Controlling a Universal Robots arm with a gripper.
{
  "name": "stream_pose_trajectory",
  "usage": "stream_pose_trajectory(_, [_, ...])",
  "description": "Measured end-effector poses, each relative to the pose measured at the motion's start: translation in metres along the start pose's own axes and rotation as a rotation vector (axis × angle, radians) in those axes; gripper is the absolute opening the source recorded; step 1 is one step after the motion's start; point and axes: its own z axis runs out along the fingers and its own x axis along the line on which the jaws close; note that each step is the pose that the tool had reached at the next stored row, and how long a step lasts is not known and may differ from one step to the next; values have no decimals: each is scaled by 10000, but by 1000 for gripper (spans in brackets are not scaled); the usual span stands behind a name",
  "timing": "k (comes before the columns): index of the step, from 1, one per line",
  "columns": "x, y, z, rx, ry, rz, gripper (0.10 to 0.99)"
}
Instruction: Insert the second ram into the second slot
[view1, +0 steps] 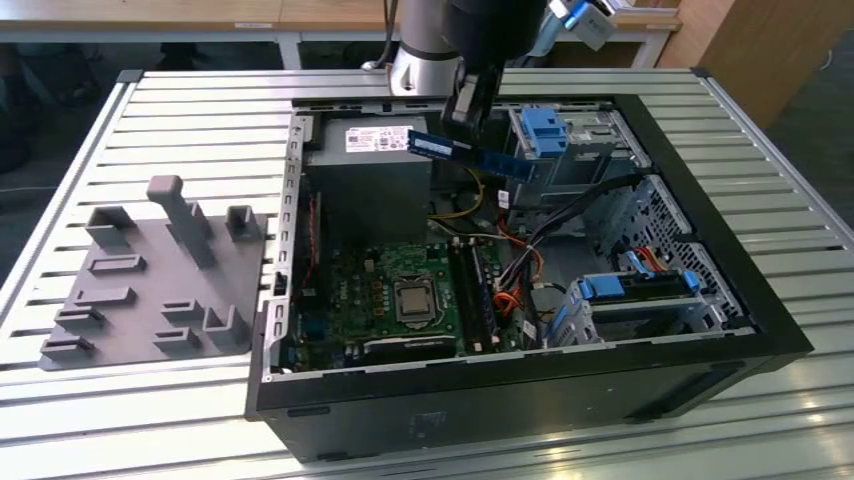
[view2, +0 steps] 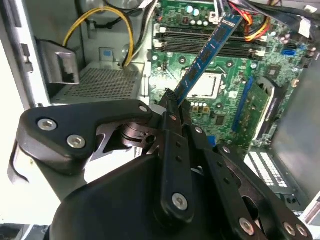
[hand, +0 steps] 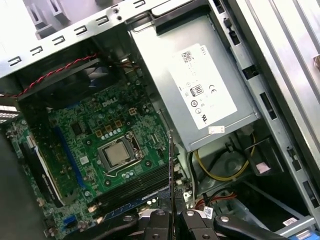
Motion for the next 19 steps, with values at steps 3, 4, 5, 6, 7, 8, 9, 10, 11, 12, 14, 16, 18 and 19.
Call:
stream_pose_trajectory(3, [93, -47, -2, -3, 1, 6, 141])
stream_pose_trajectory(4, [121, -60, -3, -4, 2, 12, 141])
stream_pose_trajectory(5, [138, -69, -2, -5, -2, 35, 141])
stream_pose_trajectory(6, [144, -72, -1, -5, -3, 103, 141])
stream_pose_trajectory(7, [145, -72, 2, -3, -7, 208, 141])
stream_pose_trajectory(8, [145, -73, 8, -1, -13, 371, 141])
stream_pose_trajectory(9, [145, -73, 15, 0, -20, 548, 141])
stream_pose_trajectory(10, [145, -74, 22, 2, -26, 728, 141])
stream_pose_trajectory(11, [145, -74, 29, 4, -32, 907, 141])
stream_pose_trajectory(12, [145, -74, 37, 6, -40, 1086, 141])
stream_pose_trajectory(14, [145, -75, 51, 10, -52, 1446, 141])
stream_pose_trajectory(16, [146, -75, 66, 14, -67, 1822, 141])
stream_pose_trajectory(18, [146, -76, 80, 18, -81, 2183, 141])
stream_pose_trajectory(19, [146, -76, 88, 19, -88, 2361, 141])
